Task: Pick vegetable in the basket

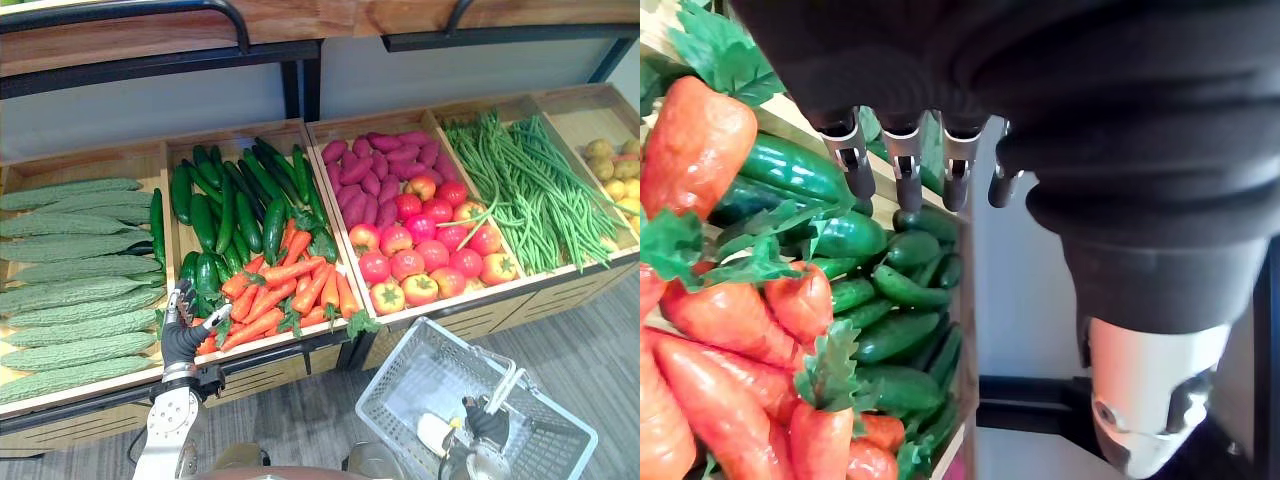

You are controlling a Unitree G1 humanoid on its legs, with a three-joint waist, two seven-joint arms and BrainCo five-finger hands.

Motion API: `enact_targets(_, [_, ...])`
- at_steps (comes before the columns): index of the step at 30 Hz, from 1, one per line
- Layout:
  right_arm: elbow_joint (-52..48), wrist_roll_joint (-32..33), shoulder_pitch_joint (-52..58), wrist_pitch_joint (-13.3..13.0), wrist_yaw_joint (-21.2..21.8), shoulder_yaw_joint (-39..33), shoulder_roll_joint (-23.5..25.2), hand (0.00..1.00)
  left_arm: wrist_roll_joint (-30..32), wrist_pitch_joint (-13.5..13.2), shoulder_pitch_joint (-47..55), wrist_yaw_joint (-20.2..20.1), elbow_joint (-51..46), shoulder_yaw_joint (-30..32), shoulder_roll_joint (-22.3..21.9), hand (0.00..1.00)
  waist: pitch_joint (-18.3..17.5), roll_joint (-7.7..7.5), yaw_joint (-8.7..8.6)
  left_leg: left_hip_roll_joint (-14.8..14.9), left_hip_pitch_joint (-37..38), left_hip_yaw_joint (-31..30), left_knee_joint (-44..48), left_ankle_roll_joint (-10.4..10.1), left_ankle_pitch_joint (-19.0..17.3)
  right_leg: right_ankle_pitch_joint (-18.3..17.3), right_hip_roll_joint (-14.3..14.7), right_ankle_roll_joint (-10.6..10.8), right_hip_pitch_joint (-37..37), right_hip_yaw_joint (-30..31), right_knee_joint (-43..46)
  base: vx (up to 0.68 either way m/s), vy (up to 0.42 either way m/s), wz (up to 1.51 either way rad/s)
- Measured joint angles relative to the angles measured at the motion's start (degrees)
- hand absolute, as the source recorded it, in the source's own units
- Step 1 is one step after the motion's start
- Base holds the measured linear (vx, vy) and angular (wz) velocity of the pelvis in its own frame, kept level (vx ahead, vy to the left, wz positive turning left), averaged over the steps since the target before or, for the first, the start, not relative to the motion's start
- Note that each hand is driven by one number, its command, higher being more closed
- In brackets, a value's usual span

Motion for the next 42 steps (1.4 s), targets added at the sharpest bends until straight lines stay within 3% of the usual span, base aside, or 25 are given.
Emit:
enact_targets(7, [0.5,-0.1,-0.7,0.0,1.9,-0.1,-0.1,1.00,10.0,0.2,-8.8,-1.5,6.3,-2.7,6.6,0.00,-1.7,-0.19,-1.81,-1.1,2.6,1.5,-10.0,0.3,6.0,3.9,-0.1,-0.4,0.5,1.4,-6.0,-0.03,0.014,-0.03])
enact_targets(12, [4.9,-0.4,-4.2,-0.1,3.9,-0.4,-1.2,1.00,19.5,2.0,-14.6,-4.6,16.3,-5.2,10.5,0.00,-1.9,-0.22,-4.56,-1.9,2.7,1.5,-15.6,0.3,10.4,5.9,0.1,-0.9,-1.1,2.3,-8.2,-0.12,-0.002,-0.02])
enact_targets(14, [6.8,-0.9,-5.9,-0.1,4.4,-0.6,-1.9,1.00,22.9,2.7,-16.6,-5.4,20.7,-5.1,11.6,0.00,-2.0,0.26,-5.06,-1.9,3.7,1.7,-18.1,0.4,12.4,7.1,0.3,-0.9,-1.5,2.5,-9.3,-0.08,0.001,-0.06])
enact_targets(15, [8.0,-1.3,-6.8,-0.1,4.5,-0.8,-2.2,1.00,25.3,3.4,-18.0,-6.3,23.9,-5.1,12.7,0.00,-2.0,0.67,-6.15,-1.9,4.0,1.8,-19.6,0.4,13.5,8.2,0.5,-0.8,-1.5,2.6,-10.2,-0.10,-0.005,-0.09])
enact_targets(22, [8.2,-1.4,-7.8,-0.1,6.6,-1.0,-4.3,1.00,37.4,6.7,-22.9,-7.5,33.9,-4.8,16.1,0.00,-0.9,2.82,-7.82,-1.8,2.2,3.4,-23.1,0.2,16.2,11.8,0.9,-0.1,-4.9,4.9,-12.8,-0.13,0.007,-0.16])
enact_targets(26, [7.7,-1.3,-8.3,-0.3,6.9,-1.0,-5.2,1.00,43.0,7.6,-29.2,-7.1,35.3,-4.9,18.3,0.00,2.0,2.59,-7.92,-1.9,-0.6,3.7,-23.2,0.0,17.1,13.1,0.9,0.1,-7.8,5.5,-13.2,-0.08,-0.003,-0.07])
enact_targets(31, [7.0,-1.2,-9.0,-0.9,6.7,-0.8,-5.5,1.00,43.6,8.0,-36.3,-3.7,35.3,-5.0,21.3,0.00,4.8,2.15,-9.11,-2.0,-4.0,4.3,-23.2,0.3,18.2,14.2,0.9,0.0,-11.3,5.8,-13.1,-0.01,-0.011,-0.05])
enact_targets(42, [6.5,1.0,-10.2,-2.8,6.0,1.6,-5.0,1.00,43.5,8.8,-43.8,-1.1,35.4,-7.4,21.1,0.00,8.1,1.98,-9.16,-2.1,-5.6,5.2,-22.3,0.3,18.1,14.0,0.9,0.0,-13.2,6.8,-12.6,0.03,-0.005,-0.05])
